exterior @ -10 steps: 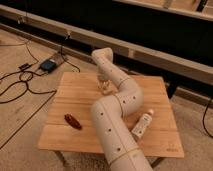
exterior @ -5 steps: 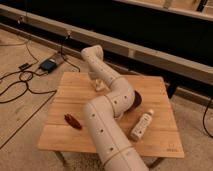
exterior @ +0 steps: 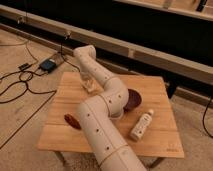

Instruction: Wipe the white sponge on the table

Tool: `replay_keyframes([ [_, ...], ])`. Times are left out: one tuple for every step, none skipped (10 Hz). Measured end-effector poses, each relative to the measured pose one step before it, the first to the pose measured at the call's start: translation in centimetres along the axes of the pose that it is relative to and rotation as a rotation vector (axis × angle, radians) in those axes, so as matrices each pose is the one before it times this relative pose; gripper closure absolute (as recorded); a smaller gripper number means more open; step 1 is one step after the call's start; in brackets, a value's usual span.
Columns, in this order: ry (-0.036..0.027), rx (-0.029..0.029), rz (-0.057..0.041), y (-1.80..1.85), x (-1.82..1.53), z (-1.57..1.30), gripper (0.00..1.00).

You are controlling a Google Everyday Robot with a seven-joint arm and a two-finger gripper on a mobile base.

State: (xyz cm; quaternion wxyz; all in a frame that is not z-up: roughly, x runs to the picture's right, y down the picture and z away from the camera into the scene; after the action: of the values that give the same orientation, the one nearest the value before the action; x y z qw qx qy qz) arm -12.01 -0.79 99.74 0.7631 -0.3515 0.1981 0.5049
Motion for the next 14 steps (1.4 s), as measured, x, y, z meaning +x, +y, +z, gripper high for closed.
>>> replay_keyframes([
  [0.01410,-0.01868,-0.00263,0.378,0.415,-0.080,0.97],
  [0.01201,-0.01359,0.00229,0.192,0.383,-0.090,0.89],
  [0.01250,-0.00974,0.01434,-0.048,0.426,0.028,0.77],
  [0.00582,-0.00543,0.01433,-0.166,0.261,-0.022,0.67],
  [0.00047,-0.00471,0.01423,-0.264,0.147,-0.072,0.58],
  [0.00026,-0.00015,0.00144,-0.104,0.033,0.017,0.56],
  [-0.00013,0.00016,-0.00102,0.083,-0.026,-0.005,0.56],
  [0.00049,0.00019,-0.00174,0.136,-0.029,0.026,0.56],
  [0.00011,-0.00010,0.00014,-0.010,0.005,0.007,0.56],
  [-0.00062,-0.00032,0.00043,-0.032,0.000,-0.030,0.56],
  [0.00012,-0.00004,-0.00051,0.041,-0.010,0.014,0.56],
  [-0.00029,0.00001,0.00013,-0.010,-0.003,-0.010,0.56],
  [0.00000,0.00001,0.00026,-0.023,0.006,-0.002,0.56],
  [0.00001,0.00002,0.00006,-0.005,0.002,0.000,0.56],
])
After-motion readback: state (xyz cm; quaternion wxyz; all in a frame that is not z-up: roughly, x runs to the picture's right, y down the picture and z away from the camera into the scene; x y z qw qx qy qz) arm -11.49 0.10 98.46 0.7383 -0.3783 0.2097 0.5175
